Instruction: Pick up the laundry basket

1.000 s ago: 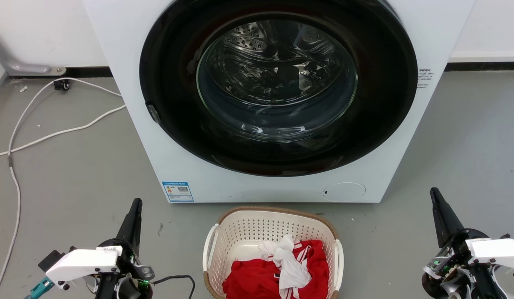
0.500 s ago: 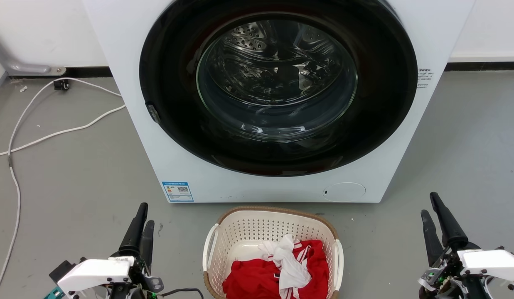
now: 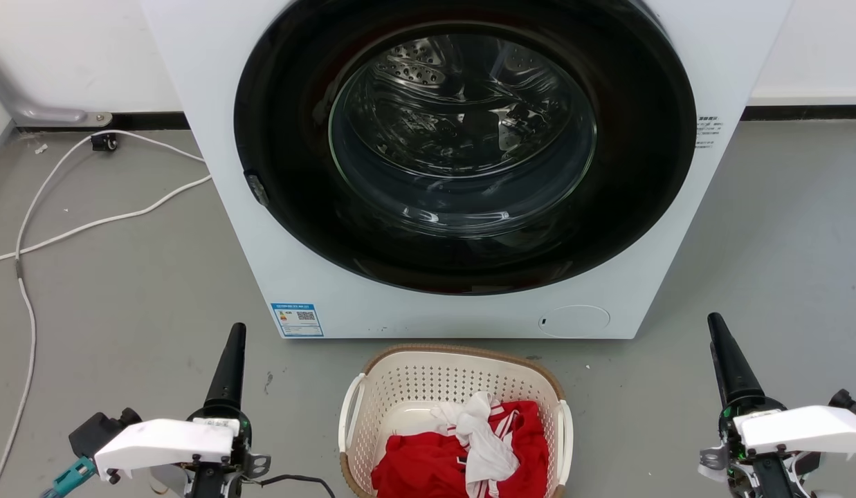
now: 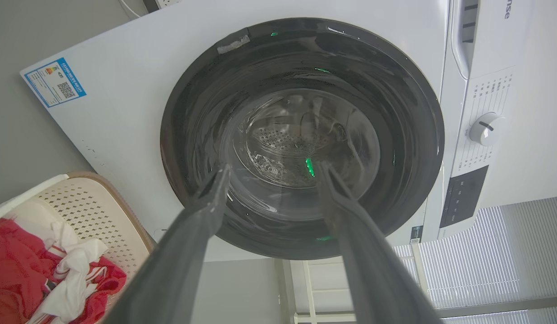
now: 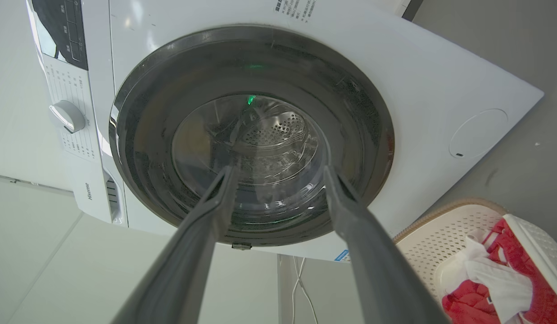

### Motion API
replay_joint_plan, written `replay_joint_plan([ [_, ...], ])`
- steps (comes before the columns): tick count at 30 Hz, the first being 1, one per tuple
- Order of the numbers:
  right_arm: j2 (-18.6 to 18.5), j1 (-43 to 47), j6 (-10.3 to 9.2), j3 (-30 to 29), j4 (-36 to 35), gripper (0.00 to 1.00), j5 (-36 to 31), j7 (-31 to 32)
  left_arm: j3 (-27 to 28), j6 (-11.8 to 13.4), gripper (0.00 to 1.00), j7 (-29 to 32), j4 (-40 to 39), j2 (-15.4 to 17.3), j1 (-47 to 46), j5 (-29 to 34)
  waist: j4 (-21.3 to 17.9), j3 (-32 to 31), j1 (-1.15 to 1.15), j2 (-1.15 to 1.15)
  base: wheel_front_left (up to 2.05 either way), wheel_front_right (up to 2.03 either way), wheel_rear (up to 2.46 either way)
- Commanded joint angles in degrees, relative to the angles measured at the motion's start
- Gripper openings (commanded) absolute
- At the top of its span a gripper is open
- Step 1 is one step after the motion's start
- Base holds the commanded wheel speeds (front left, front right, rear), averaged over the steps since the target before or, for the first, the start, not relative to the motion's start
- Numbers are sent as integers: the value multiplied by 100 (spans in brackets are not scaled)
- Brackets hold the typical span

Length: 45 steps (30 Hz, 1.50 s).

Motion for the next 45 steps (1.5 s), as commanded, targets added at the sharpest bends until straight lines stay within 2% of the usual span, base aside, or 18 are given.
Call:
replay_joint_plan([
  [1, -15, -47, 0, 17, -141, 100, -260, -50, -11, -8, 100, -49, -131, 17, -142, 205, 3, -2, 0, 0, 0, 0, 0],
  [17, -3, 46, 1, 203, -312, 100, -2668, -390, -279, 8, 100, -397, -308, 18, -237, 2138, 35, -18, 0, 0, 0, 0, 0],
  [31, 2, 40, 1, 269, -331, 100, -3970, -519, -467, 98, 100, -658, -206, 20, -316, 3727, 52, -28, 0, 0, 0, 0, 0],
  [45, 7, 129, 1, 322, -423, 100, -4970, -564, -656, 172, 100, -888, -93, 59, -392, 4844, 67, -43, 0, 0, 0, 0, 0],
])
